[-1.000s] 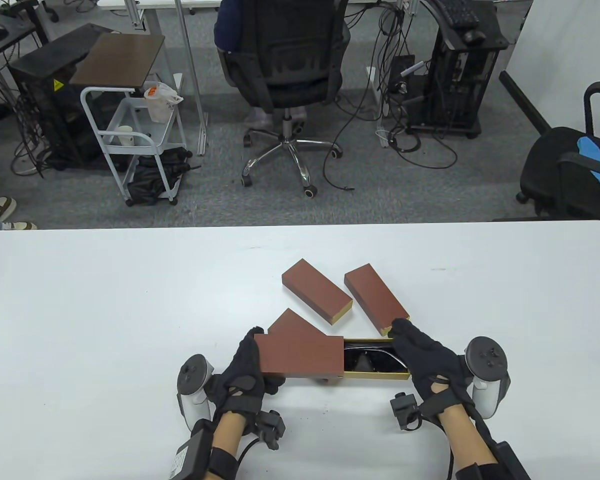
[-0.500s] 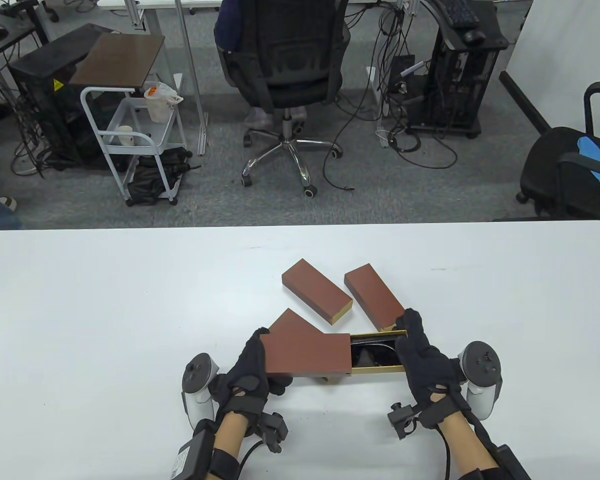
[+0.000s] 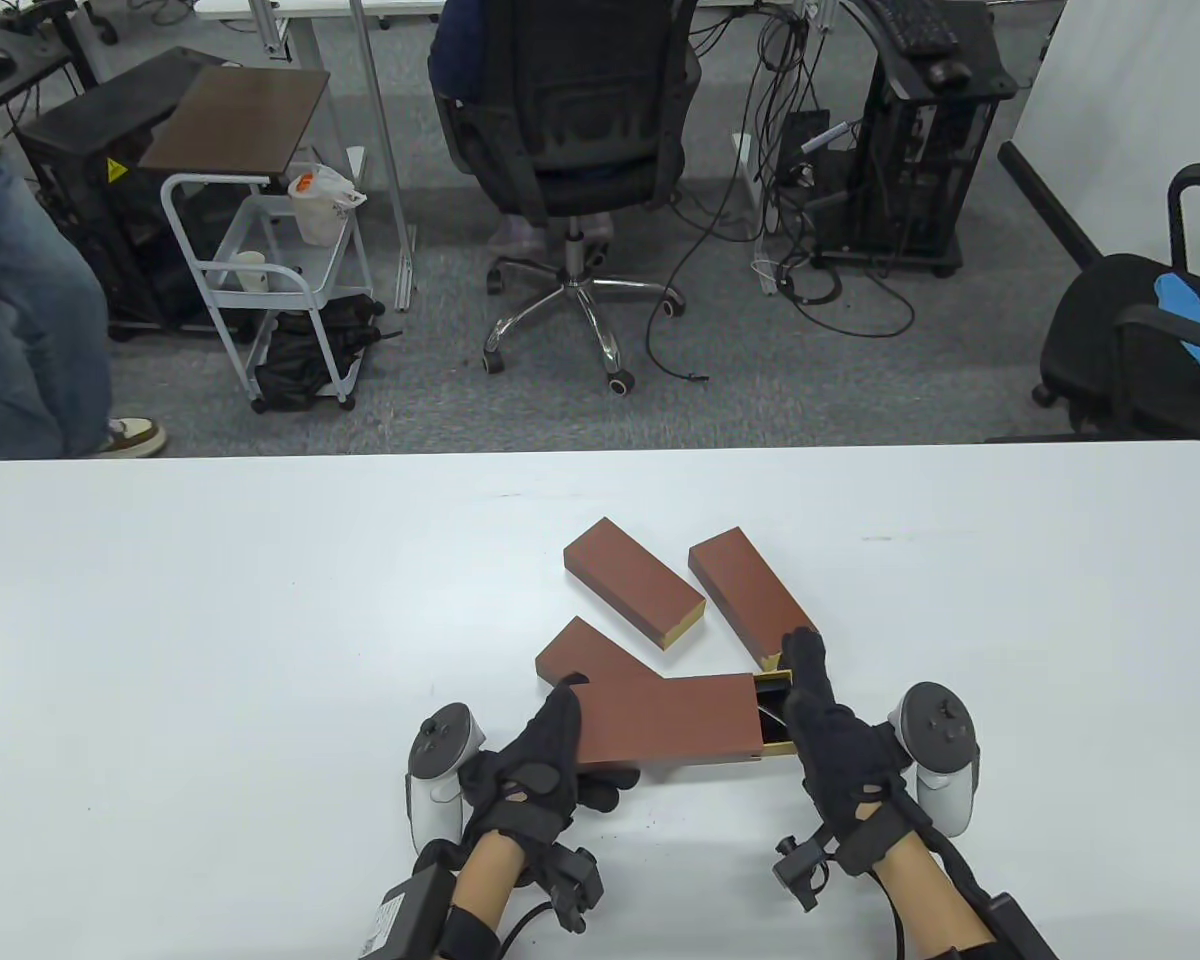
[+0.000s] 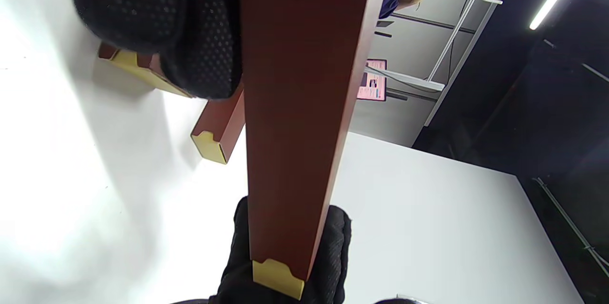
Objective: Slide to open storage boxes and store sunglasses
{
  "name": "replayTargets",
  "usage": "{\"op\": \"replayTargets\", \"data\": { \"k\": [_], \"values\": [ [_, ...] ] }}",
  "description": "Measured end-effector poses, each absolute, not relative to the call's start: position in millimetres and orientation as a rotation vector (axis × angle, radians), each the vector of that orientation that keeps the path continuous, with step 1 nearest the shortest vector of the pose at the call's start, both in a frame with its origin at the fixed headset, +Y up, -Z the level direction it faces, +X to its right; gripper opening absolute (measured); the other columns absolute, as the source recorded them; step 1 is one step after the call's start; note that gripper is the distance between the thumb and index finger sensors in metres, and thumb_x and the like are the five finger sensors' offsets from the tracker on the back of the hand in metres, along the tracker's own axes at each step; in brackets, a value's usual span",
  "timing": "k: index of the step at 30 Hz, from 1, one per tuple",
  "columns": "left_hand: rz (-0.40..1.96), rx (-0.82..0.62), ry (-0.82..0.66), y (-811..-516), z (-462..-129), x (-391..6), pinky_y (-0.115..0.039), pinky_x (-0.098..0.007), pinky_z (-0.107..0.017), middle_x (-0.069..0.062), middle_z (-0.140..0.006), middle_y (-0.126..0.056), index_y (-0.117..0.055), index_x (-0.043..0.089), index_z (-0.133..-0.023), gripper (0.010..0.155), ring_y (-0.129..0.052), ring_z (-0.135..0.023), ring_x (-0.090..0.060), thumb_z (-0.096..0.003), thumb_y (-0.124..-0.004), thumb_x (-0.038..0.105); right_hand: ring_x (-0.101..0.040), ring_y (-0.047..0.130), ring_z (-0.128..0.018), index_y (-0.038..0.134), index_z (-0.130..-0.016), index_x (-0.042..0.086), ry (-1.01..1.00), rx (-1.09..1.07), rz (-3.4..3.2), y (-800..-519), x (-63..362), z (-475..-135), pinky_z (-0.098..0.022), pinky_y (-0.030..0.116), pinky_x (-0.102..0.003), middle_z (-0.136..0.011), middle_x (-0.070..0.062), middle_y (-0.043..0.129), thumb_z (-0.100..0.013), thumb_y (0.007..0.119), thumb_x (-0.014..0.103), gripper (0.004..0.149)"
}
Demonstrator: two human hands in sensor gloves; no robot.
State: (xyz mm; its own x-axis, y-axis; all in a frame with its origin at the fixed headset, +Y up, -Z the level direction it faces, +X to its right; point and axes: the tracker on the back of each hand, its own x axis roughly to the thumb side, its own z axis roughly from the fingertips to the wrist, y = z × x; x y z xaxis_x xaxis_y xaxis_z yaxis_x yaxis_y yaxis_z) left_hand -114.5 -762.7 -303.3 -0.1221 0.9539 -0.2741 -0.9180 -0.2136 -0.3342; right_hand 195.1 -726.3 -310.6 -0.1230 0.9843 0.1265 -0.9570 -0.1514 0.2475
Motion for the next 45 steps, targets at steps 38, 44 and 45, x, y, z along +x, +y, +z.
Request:
{"op": "replayTargets", "data": {
  "k": [38,44,45],
  "values": [
    [1.328,-0.501,-0.137,-769,-308,-104,-0.079,-0.051,-0.044,-0.011,-0.084,-0.086,-0.042,0.019,-0.112,0.077,-0.095,-0.06,-0.03,-0.0503,-0.065,0.059,-0.039,0.071,-0.087,0.056,-0.094,0.03,-0.1,0.818,2.833,-702,145,-291,-0.066,0.063,-0.055,-0.1,-0.011,0.066,-0.027,0.088,0.056,0.078],
    [1.097,-0.246,-0.068,-752,-307,-115,-0.079,-0.052,-0.044,-0.009,-0.089,-0.087,-0.06,0.023,-0.107,0.065,-0.095,-0.068,-0.033,-0.0491,-0.071,0.05,-0.04,0.064,-0.092,0.054,-0.094,0.031,-0.082,0.599,2.893,-708,181,-304,-0.07,0.056,-0.056,-0.102,-0.011,0.061,-0.027,0.089,0.05,0.078],
    [1.079,-0.227,-0.056,-750,-307,-117,-0.079,-0.052,-0.046,-0.009,-0.09,-0.086,-0.063,0.024,-0.106,0.064,-0.094,-0.07,-0.033,-0.0489,-0.072,0.05,-0.04,0.062,-0.092,0.054,-0.094,0.031,-0.068,0.562,2.895,-709,188,-306,-0.07,0.055,-0.057,-0.103,-0.011,0.059,-0.027,0.09,0.049,0.078]
  ]
}}
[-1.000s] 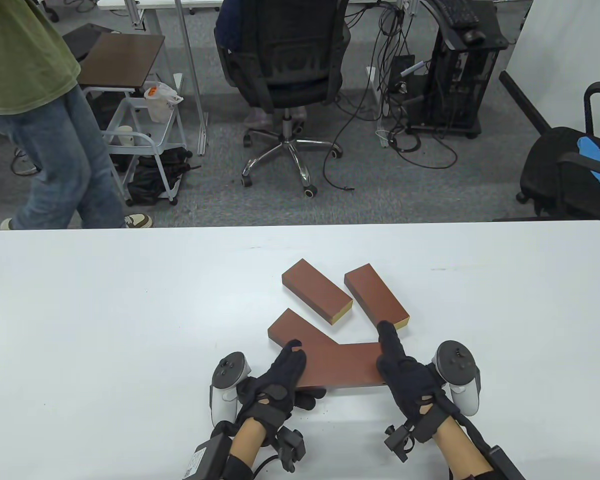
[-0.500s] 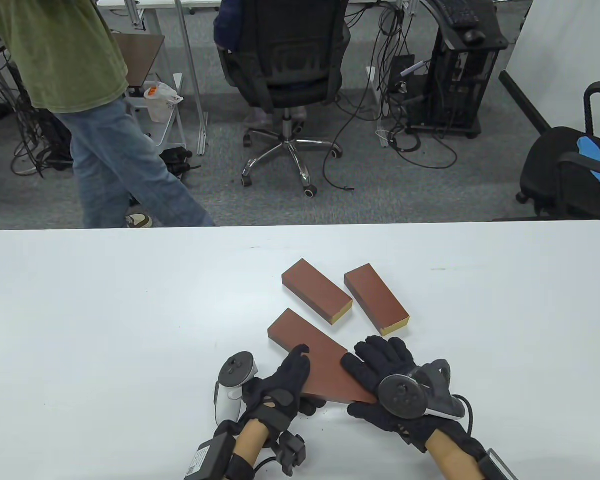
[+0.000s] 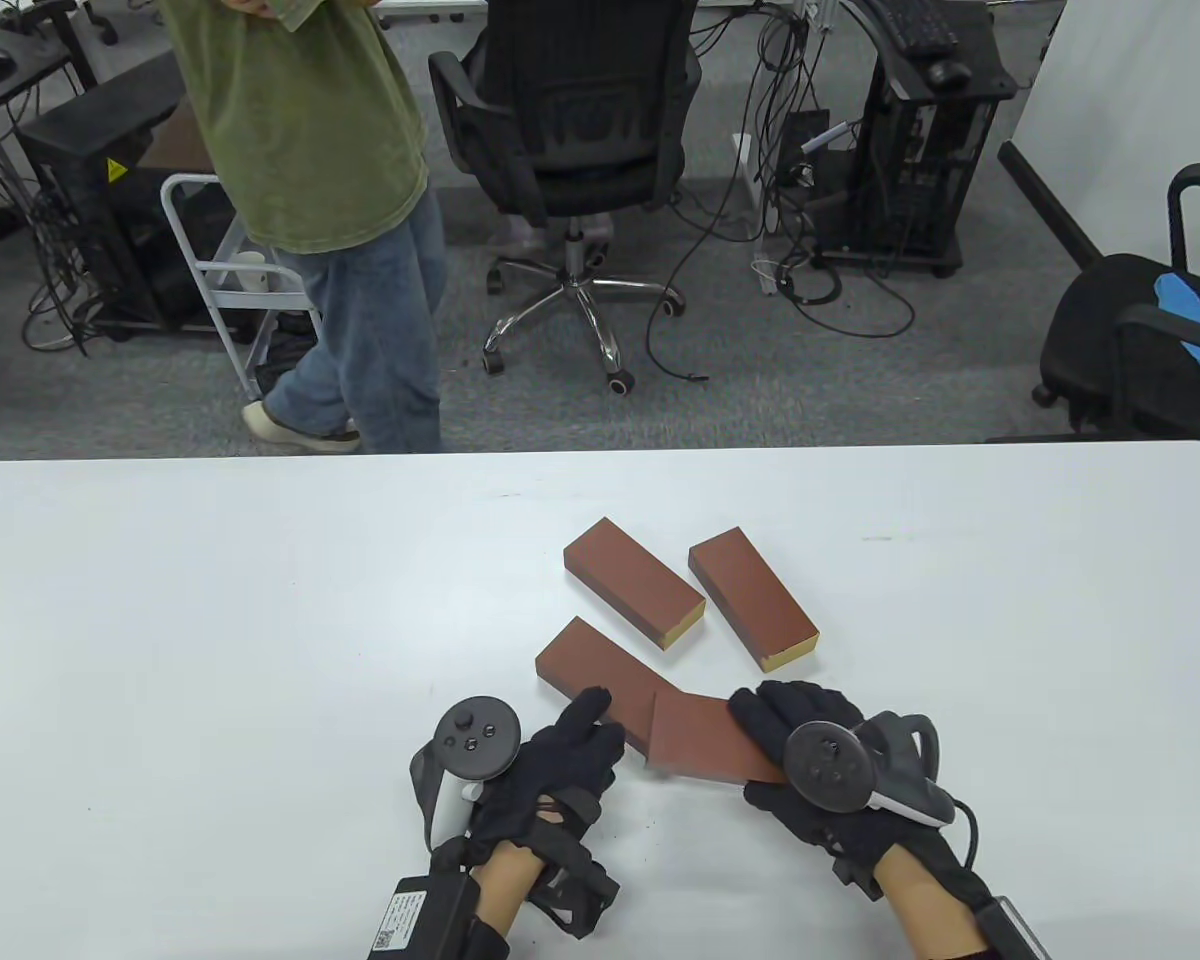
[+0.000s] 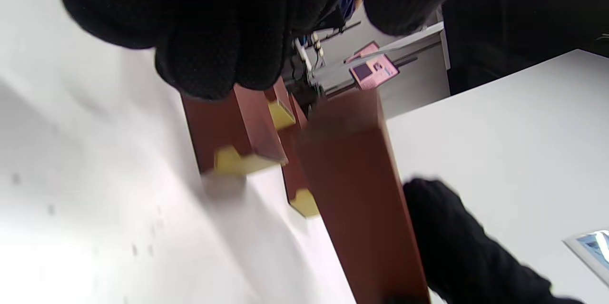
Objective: Slide to open storage boxes and store sunglasses
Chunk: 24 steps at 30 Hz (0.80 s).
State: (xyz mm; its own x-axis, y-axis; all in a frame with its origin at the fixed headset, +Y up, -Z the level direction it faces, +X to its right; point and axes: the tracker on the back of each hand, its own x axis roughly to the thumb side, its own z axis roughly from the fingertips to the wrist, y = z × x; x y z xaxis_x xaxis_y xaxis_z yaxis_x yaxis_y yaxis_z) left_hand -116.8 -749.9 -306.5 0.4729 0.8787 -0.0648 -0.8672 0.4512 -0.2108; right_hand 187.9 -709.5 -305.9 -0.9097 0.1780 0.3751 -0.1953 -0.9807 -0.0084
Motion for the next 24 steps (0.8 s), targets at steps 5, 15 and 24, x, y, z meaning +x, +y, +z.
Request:
{"op": "replayTargets", "data": {
  "k": [5,15,24],
  "values": [
    [0.987,-0.131,-0.047,-741,-306,-121,-0.077,-0.054,-0.05,-0.009,-0.095,-0.082,-0.065,0.024,-0.106,0.063,-0.09,-0.076,-0.035,-0.0484,-0.073,0.051,-0.04,0.058,-0.094,0.052,-0.095,0.031,0.063,0.319,2.949,-720,223,-315,-0.071,0.051,-0.058,-0.104,-0.011,0.056,-0.028,0.09,0.047,0.078],
    [0.871,-0.091,-0.047,-739,-307,-125,-0.076,-0.055,-0.051,-0.009,-0.097,-0.081,-0.065,0.025,-0.106,0.064,-0.089,-0.078,-0.036,-0.0479,-0.073,0.051,-0.041,0.06,-0.093,0.052,-0.095,0.03,0.285,0.164,3.02,-743,236,-322,-0.069,0.053,-0.059,-0.103,-0.012,0.058,-0.029,0.09,0.048,0.079],
    [0.827,-0.034,-0.037,-732,-309,-133,-0.075,-0.056,-0.053,-0.01,-0.098,-0.08,-0.064,0.025,-0.106,0.064,-0.088,-0.08,-0.036,-0.0478,-0.073,0.051,-0.041,0.058,-0.094,0.047,-0.096,0.032,0.329,0.147,3.112,-751,226,-327,-0.07,0.052,-0.057,-0.105,-0.012,0.053,-0.029,0.089,0.048,0.08]
  ]
}}
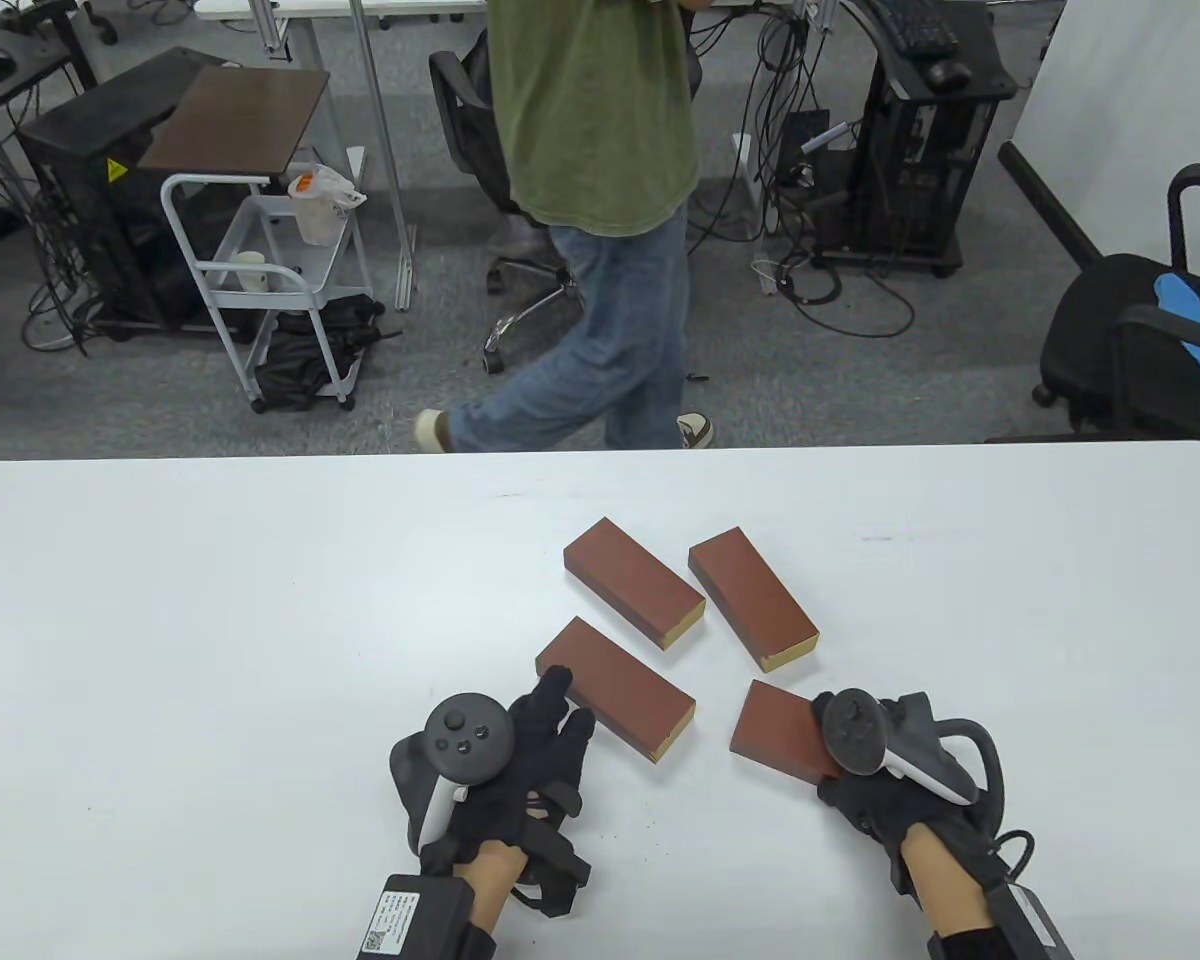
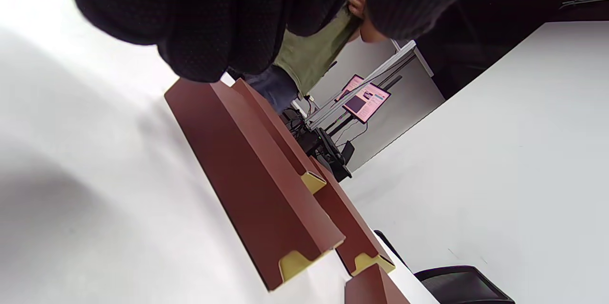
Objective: Slide to open storage boxes and store sunglasses
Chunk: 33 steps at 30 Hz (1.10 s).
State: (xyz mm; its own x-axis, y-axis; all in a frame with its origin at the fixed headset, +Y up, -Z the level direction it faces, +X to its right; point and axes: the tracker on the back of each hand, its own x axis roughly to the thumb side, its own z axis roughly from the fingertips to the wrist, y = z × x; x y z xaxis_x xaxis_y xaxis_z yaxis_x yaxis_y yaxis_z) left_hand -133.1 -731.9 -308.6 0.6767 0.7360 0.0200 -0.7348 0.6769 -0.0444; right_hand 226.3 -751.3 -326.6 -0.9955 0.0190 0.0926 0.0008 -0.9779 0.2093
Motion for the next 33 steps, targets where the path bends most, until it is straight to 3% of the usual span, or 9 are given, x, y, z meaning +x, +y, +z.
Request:
{"op": "replayTargets", "data": {
  "k": [5,12,17,21,22,26,33],
  "values": [
    [0.786,0.003,-0.046,-727,-310,-131,-0.074,-0.056,-0.055,-0.008,-0.098,-0.078,-0.063,0.029,-0.107,0.063,-0.087,-0.08,-0.035,-0.0479,-0.072,0.051,-0.04,0.057,-0.095,0.053,-0.094,0.03,0.242,0.163,3.121,-739,222,-324,-0.071,0.051,-0.057,-0.106,-0.01,0.051,-0.024,0.088,0.055,0.082],
    [0.655,0.098,-0.086,-702,-314,-122,-0.071,-0.057,-0.059,-0.006,-0.104,-0.075,-0.063,0.03,-0.107,0.064,-0.081,-0.089,-0.036,-0.0475,-0.073,0.053,-0.04,0.059,-0.094,0.057,-0.093,0.029,0.021,0.19,3.039,-704,210,-327,-0.07,0.052,-0.057,-0.104,-0.011,0.057,-0.026,0.086,0.054,0.078],
    [0.572,0.14,-0.117,-676,-316,-111,-0.064,-0.062,-0.066,-0.005,-0.11,-0.069,-0.064,0.033,-0.107,0.066,-0.069,-0.1,-0.038,-0.0459,-0.074,0.056,-0.04,0.058,-0.095,0.055,-0.094,0.03,-0.029,0.199,3.099,-672,190,-335,-0.07,0.052,-0.056,-0.105,-0.011,0.056,-0.029,0.082,0.056,0.075],
    [0.52,0.149,-0.136,-657,-319,-103,-0.056,-0.063,-0.071,-0.004,-0.116,-0.057,-0.053,0.034,-0.11,0.075,-0.054,-0.109,-0.036,-0.0432,-0.068,0.065,-0.039,0.056,-0.095,0.054,-0.094,0.029,-0.078,0.186,3.095,-654,174,-338,-0.07,0.052,-0.055,-0.105,-0.01,0.054,-0.03,0.08,0.056,0.075],
    [0.519,0.144,-0.152,-654,-320,-100,-0.053,-0.062,-0.073,-0.003,-0.118,-0.052,-0.048,0.038,-0.11,0.074,-0.049,-0.111,-0.035,-0.0428,-0.062,0.065,-0.039,0.056,-0.095,0.054,-0.094,0.029,-0.086,0.187,3.098,-651,170,-337,-0.07,0.052,-0.055,-0.105,-0.011,0.054,-0.03,0.08,0.057,0.075],
    [0.476,0.132,-0.177,-645,-321,-90,-0.043,-0.059,-0.078,-0.001,-0.119,-0.043,-0.044,0.036,-0.111,0.078,-0.035,-0.113,-0.03,-0.0407,-0.059,0.068,-0.039,0.058,-0.095,0.055,-0.094,0.028,-0.113,0.228,3.11,-646,159,-334,-0.07,0.054,-0.054,-0.105,-0.011,0.056,-0.03,0.077,0.06,0.075],
    [0.431,0.157,-0.152,-644,-321,-87,-0.04,-0.058,-0.078,0.001,-0.119,-0.041,-0.047,0.036,-0.11,0.076,-0.031,-0.113,-0.027,-0.0409,-0.057,0.066,-0.039,0.057,-0.095,0.055,-0.094,0.027,-0.129,0.239,3.127,-641,150,-328,-0.07,0.054,-0.054,-0.105,-0.01,0.055,-0.03,0.076,0.06,0.075]
  ]
}}
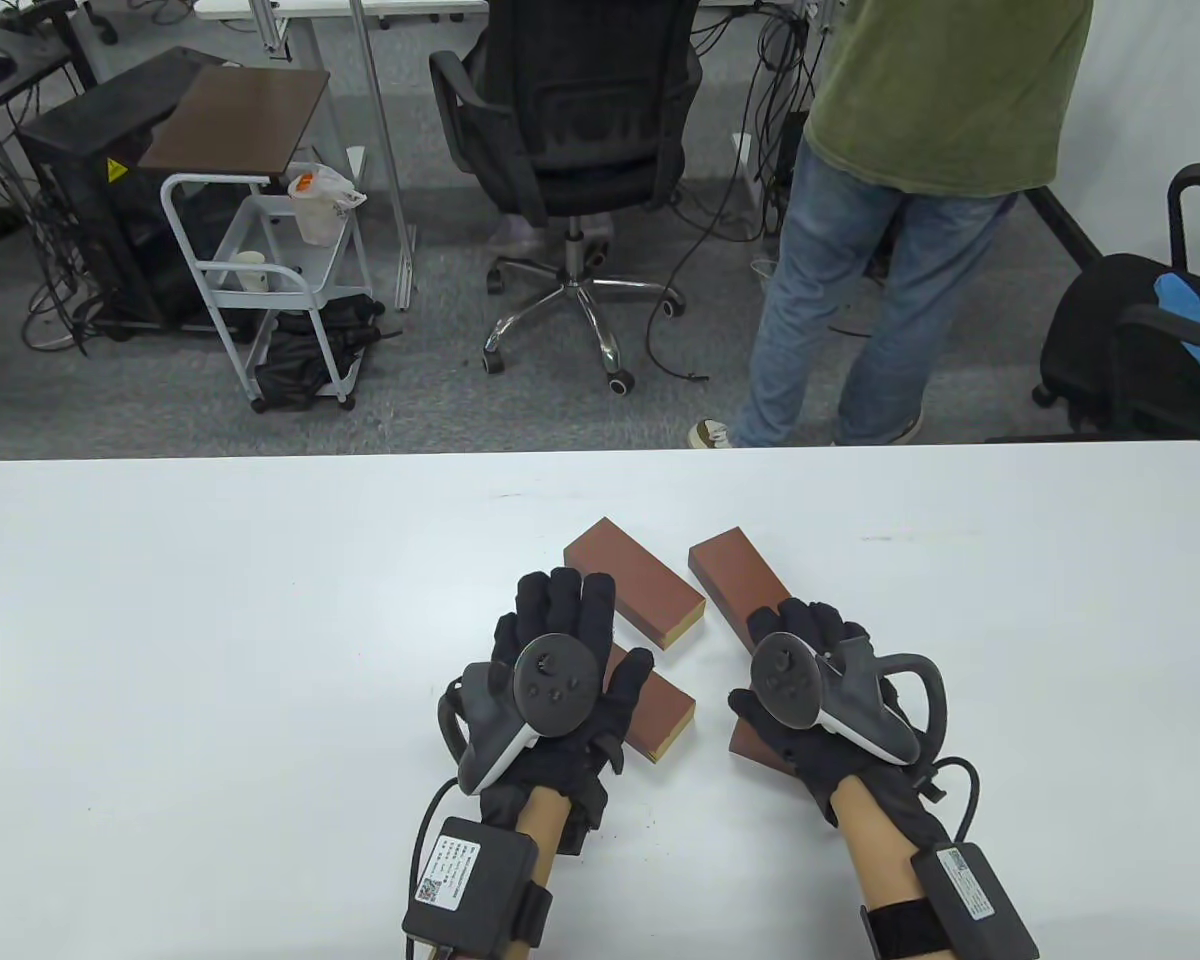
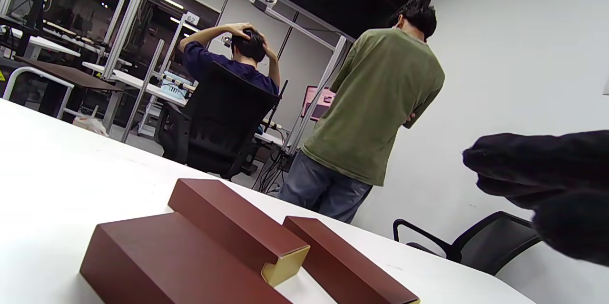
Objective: Slide to open storage boxes and store sunglasses
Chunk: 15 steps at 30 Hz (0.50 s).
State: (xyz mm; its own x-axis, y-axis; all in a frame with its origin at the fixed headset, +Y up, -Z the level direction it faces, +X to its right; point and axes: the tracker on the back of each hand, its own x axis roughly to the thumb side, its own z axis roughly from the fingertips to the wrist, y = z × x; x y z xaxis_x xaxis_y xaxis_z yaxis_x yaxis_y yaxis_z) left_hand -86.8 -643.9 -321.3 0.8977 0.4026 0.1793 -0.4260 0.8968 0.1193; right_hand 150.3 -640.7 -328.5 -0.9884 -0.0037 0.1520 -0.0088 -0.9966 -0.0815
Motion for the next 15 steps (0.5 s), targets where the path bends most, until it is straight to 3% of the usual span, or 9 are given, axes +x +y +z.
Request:
{"op": "replayTargets", "data": {
  "k": [15],
  "values": [
    [0.373,0.195,-0.102,-639.0,-314.4,-95.4,-0.042,-0.059,-0.077,0.001,-0.118,-0.046,-0.052,0.035,-0.109,0.072,-0.034,-0.112,-0.027,-0.043,-0.059,0.062,-0.039,0.057,-0.095,0.055,-0.094,0.027,-0.149,0.235,3.105,-633.1,145.8,-325.2,-0.07,0.053,-0.054,-0.105,-0.011,0.055,-0.031,0.076,0.059,0.074]
  ]
}}
